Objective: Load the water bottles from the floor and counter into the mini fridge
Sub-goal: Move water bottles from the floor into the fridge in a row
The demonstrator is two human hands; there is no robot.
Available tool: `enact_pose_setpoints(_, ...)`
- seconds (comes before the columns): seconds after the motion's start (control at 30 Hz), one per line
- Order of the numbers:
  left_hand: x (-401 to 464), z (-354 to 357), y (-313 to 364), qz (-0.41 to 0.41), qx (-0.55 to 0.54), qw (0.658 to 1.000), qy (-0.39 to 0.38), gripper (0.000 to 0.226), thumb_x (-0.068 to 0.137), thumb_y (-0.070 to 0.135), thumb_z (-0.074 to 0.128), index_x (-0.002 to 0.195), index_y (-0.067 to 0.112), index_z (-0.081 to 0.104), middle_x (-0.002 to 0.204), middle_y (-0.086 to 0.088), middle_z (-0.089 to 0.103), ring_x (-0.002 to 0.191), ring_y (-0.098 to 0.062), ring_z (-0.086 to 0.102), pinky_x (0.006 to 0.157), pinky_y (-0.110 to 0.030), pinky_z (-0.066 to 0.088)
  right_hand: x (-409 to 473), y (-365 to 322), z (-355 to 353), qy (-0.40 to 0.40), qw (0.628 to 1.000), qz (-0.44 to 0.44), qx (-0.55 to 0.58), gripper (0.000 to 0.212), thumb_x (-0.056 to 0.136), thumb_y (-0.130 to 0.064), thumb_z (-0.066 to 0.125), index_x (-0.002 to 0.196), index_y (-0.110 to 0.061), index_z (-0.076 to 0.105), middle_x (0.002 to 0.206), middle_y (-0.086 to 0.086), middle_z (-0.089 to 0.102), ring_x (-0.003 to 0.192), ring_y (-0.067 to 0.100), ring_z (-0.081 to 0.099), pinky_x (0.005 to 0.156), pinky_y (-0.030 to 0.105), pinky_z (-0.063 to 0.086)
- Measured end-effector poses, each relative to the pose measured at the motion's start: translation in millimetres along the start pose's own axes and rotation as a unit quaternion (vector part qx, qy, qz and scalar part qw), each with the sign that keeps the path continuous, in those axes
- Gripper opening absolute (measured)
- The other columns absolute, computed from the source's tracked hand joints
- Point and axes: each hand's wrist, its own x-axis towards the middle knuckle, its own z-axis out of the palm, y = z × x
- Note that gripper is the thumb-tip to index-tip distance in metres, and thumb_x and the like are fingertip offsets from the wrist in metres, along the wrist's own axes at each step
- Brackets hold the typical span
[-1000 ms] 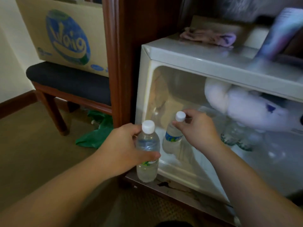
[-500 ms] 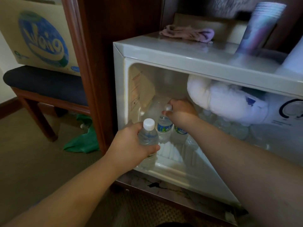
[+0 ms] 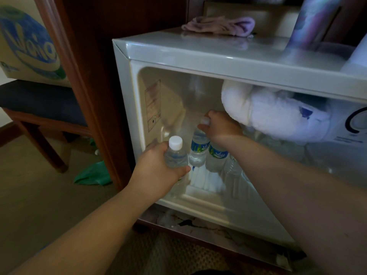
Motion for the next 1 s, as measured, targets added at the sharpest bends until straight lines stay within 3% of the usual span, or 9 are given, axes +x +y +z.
enact_pose_setpoints(0.27, 6, 14, 2, -0.001, 0.008, 0.999, 0.033, 0.046, 0.076, 0.039, 0.089, 0.111, 0.022, 0.066, 0.108, 0.003, 0.059, 0.105, -0.016, 0.059, 0.084, -0.026, 0.046, -24, -6, -4, 0.019, 0.999, -0.029, -0.003, 0.051, 0.085, -0.045, 0.073, 0.126, -0.018, 0.059, 0.122, 0.004, 0.062, 0.113, 0.029, 0.060, 0.086, 0.034, 0.047)
enact_pose_setpoints(0.4, 17, 26, 5, -0.010, 0.030, 0.999, 0.044, 0.050, 0.079, 0.037, 0.087, 0.120, 0.020, 0.064, 0.119, -0.002, 0.060, 0.114, -0.020, 0.056, 0.088, -0.026, 0.042, -70, 4, 13, 0.262, 0.956, -0.111, 0.069, 0.035, 0.082, -0.023, 0.077, 0.113, -0.011, 0.070, 0.116, 0.011, 0.065, 0.112, 0.033, 0.059, 0.097, 0.039, 0.045)
enact_pose_setpoints(0.47, 24, 33, 3, -0.024, 0.044, 0.997, 0.055, 0.055, 0.078, 0.039, 0.086, 0.124, 0.018, 0.064, 0.120, -0.005, 0.060, 0.116, -0.026, 0.057, 0.094, -0.035, 0.050, -103, 12, 32, 0.304, 0.940, -0.121, 0.095, 0.019, 0.086, -0.017, 0.072, 0.104, -0.009, 0.073, 0.106, 0.010, 0.064, 0.102, 0.031, 0.057, 0.090, 0.040, 0.047)
enact_pose_setpoints(0.6, 37, 48, -2, -0.043, 0.057, 0.995, 0.071, 0.062, 0.076, 0.042, 0.086, 0.128, 0.018, 0.062, 0.120, -0.007, 0.061, 0.116, -0.030, 0.060, 0.099, -0.045, 0.052, -149, 40, 86, 0.103, 0.983, -0.134, 0.076, 0.016, 0.092, -0.029, 0.060, 0.098, -0.018, 0.069, 0.102, 0.002, 0.061, 0.095, 0.024, 0.055, 0.084, 0.045, 0.050)
enact_pose_setpoints(0.67, 43, 56, -4, -0.048, 0.057, 0.995, 0.073, 0.067, 0.075, 0.042, 0.086, 0.132, 0.019, 0.060, 0.123, -0.007, 0.061, 0.117, -0.030, 0.059, 0.100, -0.046, 0.052, -157, 50, 107, -0.031, 0.993, -0.110, 0.042, 0.034, 0.094, -0.044, 0.055, 0.121, -0.027, 0.067, 0.130, 0.000, 0.059, 0.120, 0.023, 0.052, 0.104, 0.042, 0.043)
enact_pose_setpoints(0.73, 50, 63, -6, -0.051, 0.046, 0.995, 0.076, 0.069, 0.075, 0.040, 0.086, 0.135, 0.023, 0.058, 0.126, -0.005, 0.062, 0.121, -0.028, 0.058, 0.101, -0.045, 0.052, -162, 57, 123, -0.116, 0.987, -0.110, -0.003, 0.055, 0.097, -0.058, 0.043, 0.147, -0.036, 0.049, 0.159, 0.000, 0.040, 0.146, 0.021, 0.034, 0.118, 0.041, 0.025)
enact_pose_setpoints(0.8, 56, 69, -6, -0.050, 0.047, 0.994, 0.085, 0.069, 0.076, 0.038, 0.083, 0.138, 0.028, 0.055, 0.130, -0.002, 0.062, 0.123, -0.027, 0.057, 0.102, -0.042, 0.051, -167, 63, 137, -0.135, 0.981, -0.133, -0.042, 0.062, 0.100, -0.063, 0.031, 0.156, -0.038, 0.036, 0.167, 0.003, 0.028, 0.153, 0.025, 0.025, 0.124, 0.046, 0.018)
enact_pose_setpoints(0.93, 65, 80, 1, -0.065, 0.032, 0.993, 0.095, 0.066, 0.084, 0.029, 0.081, 0.144, 0.021, 0.054, 0.138, -0.007, 0.056, 0.127, -0.027, 0.053, 0.100, -0.027, 0.039, -171, 65, 147, -0.121, 0.981, -0.134, -0.068, 0.062, 0.102, -0.062, 0.026, 0.158, -0.037, 0.032, 0.168, 0.004, 0.027, 0.154, 0.028, 0.026, 0.124, 0.051, 0.021)
enact_pose_setpoints(1.0, 67, 87, 4, -0.071, 0.017, 0.992, 0.102, 0.068, 0.085, 0.027, 0.081, 0.146, 0.020, 0.052, 0.142, -0.005, 0.056, 0.130, -0.026, 0.053, 0.104, -0.029, 0.040, -170, 64, 147, -0.121, 0.982, -0.133, -0.064, 0.062, 0.102, -0.063, 0.025, 0.159, -0.038, 0.030, 0.169, 0.003, 0.024, 0.155, 0.027, 0.023, 0.125, 0.051, 0.018)
